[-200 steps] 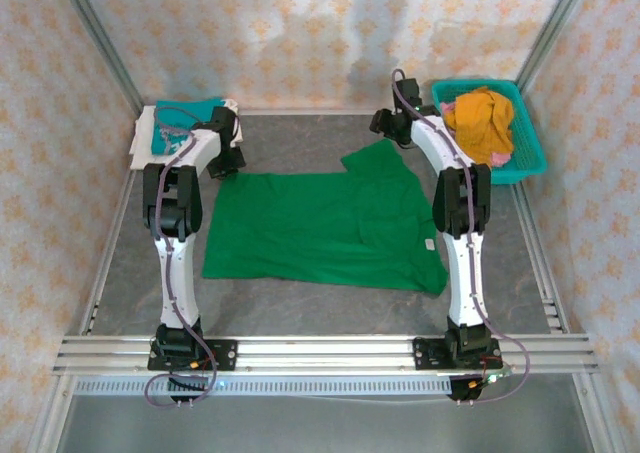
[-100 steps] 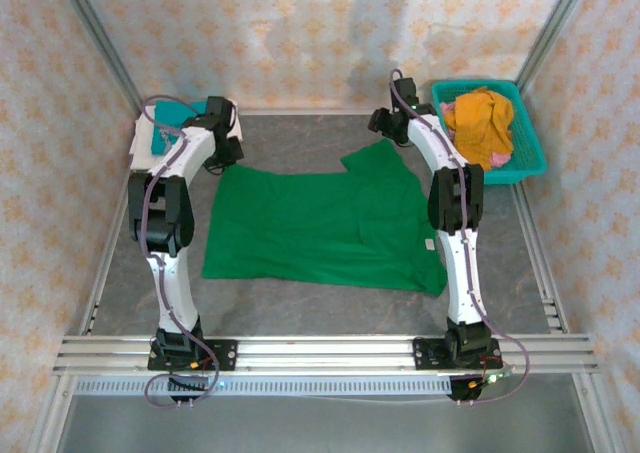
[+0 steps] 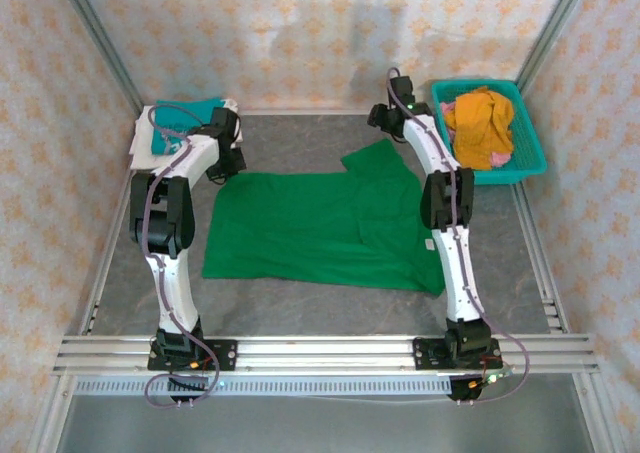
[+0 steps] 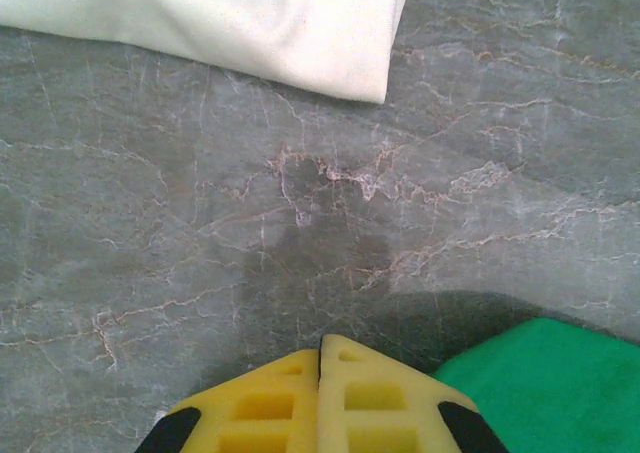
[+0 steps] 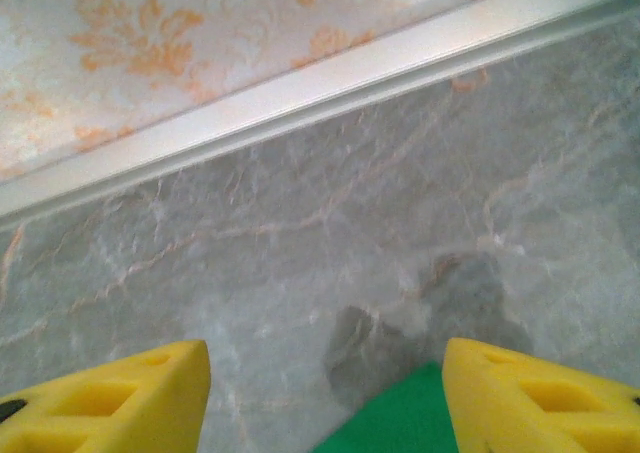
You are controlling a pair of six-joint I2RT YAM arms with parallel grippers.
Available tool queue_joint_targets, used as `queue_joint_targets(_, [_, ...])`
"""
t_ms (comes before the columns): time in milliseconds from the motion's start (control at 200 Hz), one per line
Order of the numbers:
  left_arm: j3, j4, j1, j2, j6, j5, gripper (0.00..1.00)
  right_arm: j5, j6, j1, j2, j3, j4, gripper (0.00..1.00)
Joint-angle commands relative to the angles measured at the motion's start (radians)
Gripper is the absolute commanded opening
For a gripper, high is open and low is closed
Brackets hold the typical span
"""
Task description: Fold and stack the t-shirts
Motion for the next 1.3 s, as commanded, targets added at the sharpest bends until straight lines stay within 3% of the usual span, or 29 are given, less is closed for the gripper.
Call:
queue_joint_targets(0, [-0.024, 0.031, -0.008, -0.065, -0.005, -0.033, 0.00, 0.074, -0.022, -0.002, 0.065, 0.064, -0.039, 0.63])
queue_joint_targets(240, [-0.042, 0.033, -0.012, -0.072, -0.006, -0.036, 0.00, 0.086, -0.019, 0.000, 0.117, 0.071, -0.020, 0.56])
queue_joint_targets(300, [-0.043, 0.034, -0.012, -0.071, -0.008, -0.039, 0.00, 0.079, -0.015, 0.002, 0.120, 0.068, -0.035, 0.46])
queue_joint_targets(390, [-0.040, 0.032, -0.013, -0.070, -0.010, -0.040, 0.00, 0.089, -0.008, 0.006, 0.117, 0.067, -0.070, 0.21])
queue_joint_targets(465, [-0.041, 0.035, -0.014, -0.073, -0.014, -0.041, 0.00, 0.091, -0.006, 0.009, 0.107, 0.066, -0.095, 0.12])
queue_joint_targets(661, [-0.033, 0.035, -0.014, -0.076, -0.020, -0.040, 0.00, 0.112, -0.003, 0.015, 0.041, 0.028, -0.126, 0.07])
queue_joint_targets(696, [-0.034, 0.036, -0.014, -0.077, -0.021, -0.039, 0.00, 0.122, -0.005, 0.017, 0.029, 0.025, -0.134, 0.11])
queue_joint_targets(786, [-0.037, 0.035, -0.014, -0.080, -0.021, -0.040, 0.00, 0.127, -0.021, 0.019, -0.003, -0.008, -0.120, 0.35])
queue_joint_targets(901, [-0.042, 0.038, -0.014, -0.081, -0.020, -0.043, 0.00, 0.135, -0.038, 0.023, 0.006, -0.011, -0.125, 0.37])
queue_joint_targets(1106, [-0.037, 0.032, -0.014, -0.075, -0.020, -0.042, 0.00, 0.134, -0.036, 0.026, 0.054, 0.013, -0.169, 0.26])
queue_joint_targets(1221, [-0.035, 0.036, -0.014, -0.075, -0.021, -0.042, 0.00, 0.151, -0.024, 0.028, 0.052, 0.006, -0.176, 0.07])
queue_joint_targets(1296, [-0.029, 0.036, -0.014, -0.071, -0.022, -0.045, 0.00, 0.161, -0.020, 0.027, 0.046, 0.011, -0.172, 0.04])
